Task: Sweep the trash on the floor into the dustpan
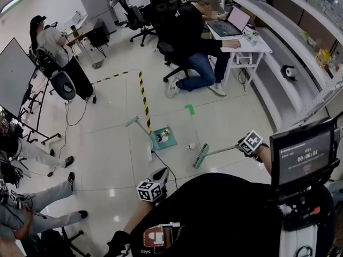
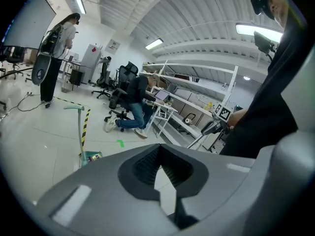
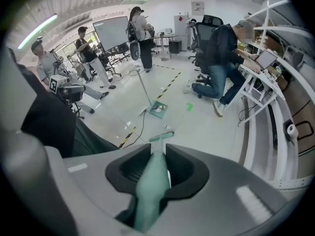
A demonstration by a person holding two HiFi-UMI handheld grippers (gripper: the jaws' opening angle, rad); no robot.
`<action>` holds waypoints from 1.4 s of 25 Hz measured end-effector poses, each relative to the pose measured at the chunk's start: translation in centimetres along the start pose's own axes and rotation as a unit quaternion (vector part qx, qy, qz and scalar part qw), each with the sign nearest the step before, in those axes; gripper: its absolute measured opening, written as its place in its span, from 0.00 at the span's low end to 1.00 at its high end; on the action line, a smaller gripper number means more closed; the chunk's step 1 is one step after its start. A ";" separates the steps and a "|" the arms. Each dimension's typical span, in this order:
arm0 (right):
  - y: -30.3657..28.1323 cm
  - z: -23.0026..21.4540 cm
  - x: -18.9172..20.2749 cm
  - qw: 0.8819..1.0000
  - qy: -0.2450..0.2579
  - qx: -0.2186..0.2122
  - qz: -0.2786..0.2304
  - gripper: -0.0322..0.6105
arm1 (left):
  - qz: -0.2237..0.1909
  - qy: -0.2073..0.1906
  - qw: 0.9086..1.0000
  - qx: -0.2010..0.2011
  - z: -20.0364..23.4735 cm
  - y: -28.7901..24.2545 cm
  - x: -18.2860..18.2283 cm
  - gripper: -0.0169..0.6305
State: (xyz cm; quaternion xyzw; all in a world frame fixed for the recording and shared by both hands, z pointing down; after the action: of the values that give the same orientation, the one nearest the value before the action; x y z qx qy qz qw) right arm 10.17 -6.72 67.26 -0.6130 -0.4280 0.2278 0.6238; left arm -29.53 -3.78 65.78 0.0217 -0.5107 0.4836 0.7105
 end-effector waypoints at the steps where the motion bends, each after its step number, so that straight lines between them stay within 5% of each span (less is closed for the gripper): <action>1: -0.4 -0.1 -1.5 1.000 0.004 0.002 0.003 0.19 | 0.002 0.001 1.000 -0.003 1.4 0.1 -0.5 0.03; 13: -8.8 -9.1 -13.9 0.997 0.065 -0.037 0.020 0.19 | 0.010 0.022 0.996 -0.087 8.0 -5.7 -6.6 0.03; 22: -14.3 -19.3 -20.4 0.988 0.099 -0.108 0.049 0.19 | -0.030 0.107 0.972 -0.209 9.0 -11.7 -12.6 0.03; 27: -15.9 -22.3 -21.0 0.987 0.088 -0.112 0.071 0.19 | -0.015 0.115 0.971 -0.208 8.8 -14.5 -13.6 0.03; 35: -18.7 -18.8 -22.4 0.989 0.057 -0.091 0.107 0.19 | 0.009 0.103 0.983 -0.150 13.9 -17.0 -13.3 0.03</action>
State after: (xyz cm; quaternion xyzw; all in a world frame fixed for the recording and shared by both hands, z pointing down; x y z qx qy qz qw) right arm 9.13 -38.28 81.71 -0.7211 -0.3430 0.2183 0.5610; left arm -27.45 -28.92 70.36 -0.1396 -0.5017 0.4077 0.7501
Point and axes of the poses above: the fingertips, and each gripper's own axes: y backward along the fingers, z to its left, x out of its underside, the point moved 1 cm from there along y, backward along the fingers, and after that the axes turned 3 degrees about z, right-handed, at the moved point
